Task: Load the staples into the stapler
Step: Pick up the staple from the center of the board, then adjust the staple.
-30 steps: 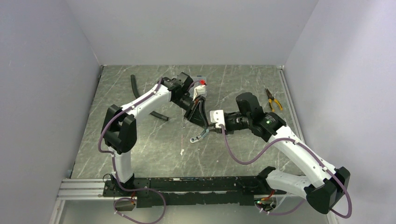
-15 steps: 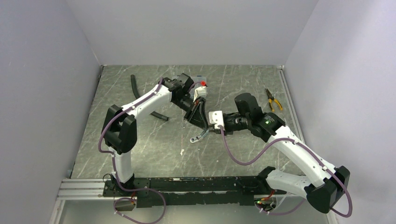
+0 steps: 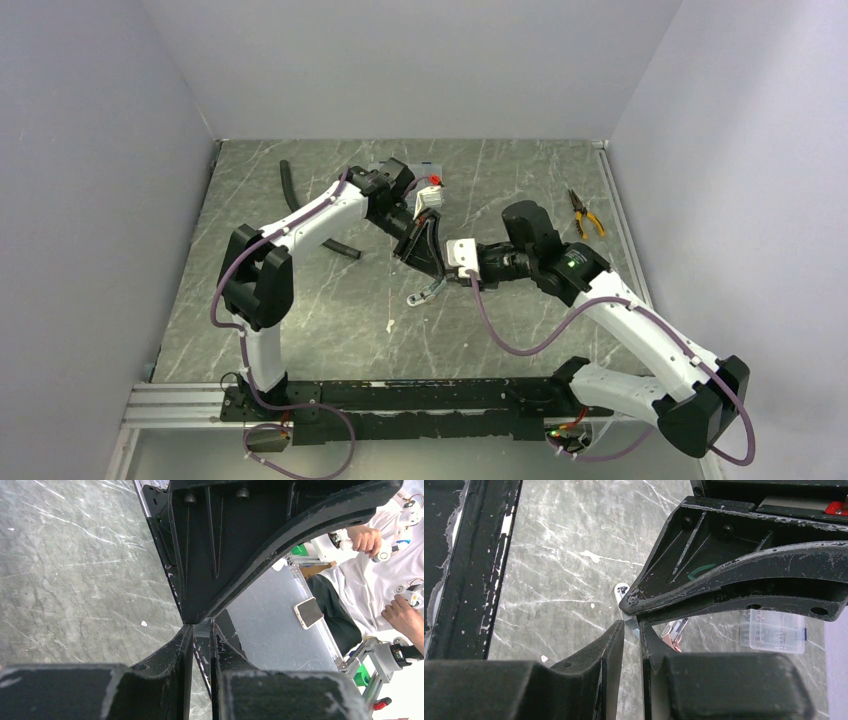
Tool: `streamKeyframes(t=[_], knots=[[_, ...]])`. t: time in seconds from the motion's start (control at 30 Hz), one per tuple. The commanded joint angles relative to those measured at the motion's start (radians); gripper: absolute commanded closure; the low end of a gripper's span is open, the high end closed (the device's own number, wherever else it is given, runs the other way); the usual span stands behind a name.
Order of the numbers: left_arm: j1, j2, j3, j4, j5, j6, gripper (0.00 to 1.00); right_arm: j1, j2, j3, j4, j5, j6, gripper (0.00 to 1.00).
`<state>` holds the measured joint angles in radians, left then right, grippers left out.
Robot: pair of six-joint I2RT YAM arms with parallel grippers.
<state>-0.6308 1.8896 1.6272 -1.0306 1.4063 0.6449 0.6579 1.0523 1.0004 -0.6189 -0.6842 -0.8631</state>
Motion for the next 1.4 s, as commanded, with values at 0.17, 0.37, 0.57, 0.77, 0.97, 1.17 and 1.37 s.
streamKeyframes(t=[0.17,0.37,0.57,0.77,0.97,1.17,1.37], knots=[[-0.012,-0.004,0.039,-0.044,0.057,0.068,0.86,0.008,-0.049,-0.030,0.095,0.014,0.014,0.78],[-0.012,0.001,0.037,-0.050,0.054,0.077,0.86,0.008,-0.057,-0.023,0.091,0.009,0.018,0.76],[-0.012,0.009,0.045,-0.066,0.049,0.091,0.86,0.008,-0.066,-0.018,0.086,0.006,0.018,0.74],[-0.012,0.014,0.049,-0.065,0.043,0.088,0.86,0.008,-0.067,-0.015,0.070,-0.023,0.012,0.73],[-0.012,0.024,0.059,-0.073,0.038,0.093,0.86,0.008,-0.074,-0.015,0.051,-0.053,0.001,0.74],[-0.010,0.034,0.078,-0.087,0.043,0.099,0.86,0.008,-0.069,-0.022,0.043,-0.056,-0.003,0.74],[-0.011,0.030,0.080,-0.087,0.050,0.098,0.86,0.010,-0.058,-0.034,0.046,-0.038,-0.012,0.74]])
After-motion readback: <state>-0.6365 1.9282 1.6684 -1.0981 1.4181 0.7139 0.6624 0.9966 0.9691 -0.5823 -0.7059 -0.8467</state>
